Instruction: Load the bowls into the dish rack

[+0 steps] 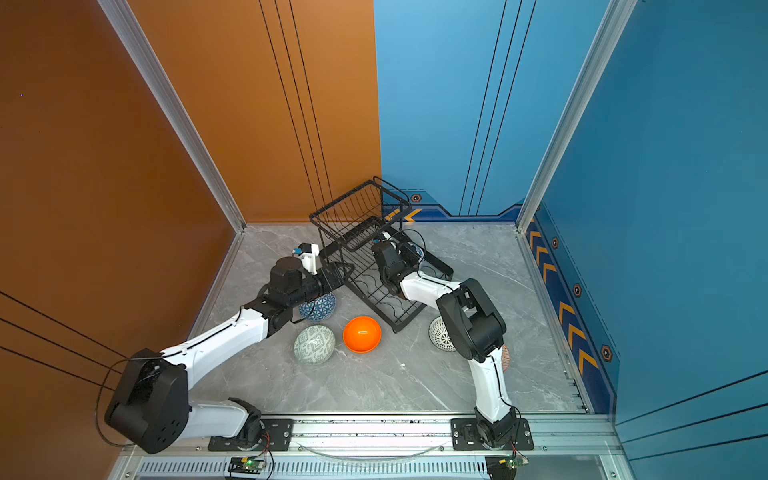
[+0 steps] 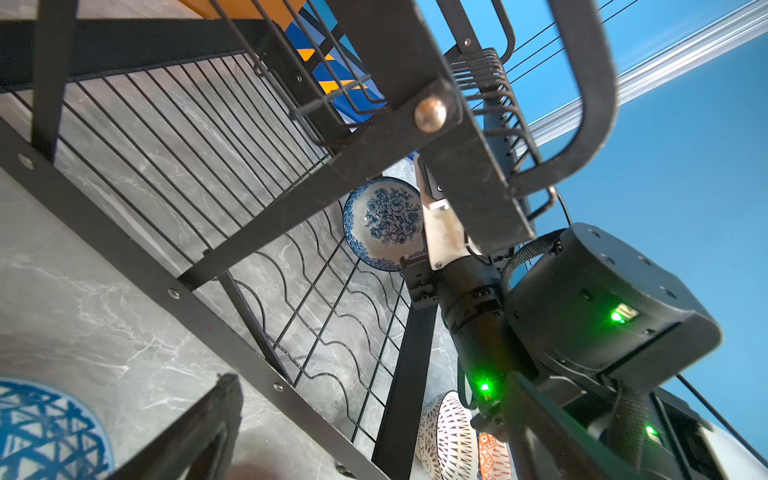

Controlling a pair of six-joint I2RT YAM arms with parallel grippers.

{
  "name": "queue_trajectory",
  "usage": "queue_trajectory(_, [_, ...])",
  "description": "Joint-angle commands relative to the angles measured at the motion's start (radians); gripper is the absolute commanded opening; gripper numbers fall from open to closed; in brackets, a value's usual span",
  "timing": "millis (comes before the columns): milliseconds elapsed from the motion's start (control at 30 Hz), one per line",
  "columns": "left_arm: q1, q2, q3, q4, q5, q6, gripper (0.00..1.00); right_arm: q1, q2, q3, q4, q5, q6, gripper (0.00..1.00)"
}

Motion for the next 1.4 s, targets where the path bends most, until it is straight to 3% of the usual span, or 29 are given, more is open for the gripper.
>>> queue_trajectory(0, [0.016,0.014,-0.012,0.024,0.022,-0.015,0.98,0.002,-0.028,-0.002,0.08,0.005,0.003,0.0])
queue_trajectory(500, [0.031,0.024,-0.018,0.027,0.02,-0.016,0.98,-0.022,-0.008,-0.158,0.398,-0.106,-0.095,0.0])
queue_trajectory(1000, [0.029,0.037,-0.017,0.025,0.014,-0.003,0.98,-0.024,0.111,-0.199,0.673,-0.08,-0.236,0.0])
queue_trajectory(1167, [0.03,0.045,-0.013,0.025,0.016,0.003,0.98,-0.028,0.144,-0.184,0.719,-0.064,-0.267,0.0])
queue_trajectory(1367, [0.028,0.049,-0.014,0.025,0.011,0.008,0.98,-0.037,0.147,-0.172,0.696,-0.068,-0.221,0.0])
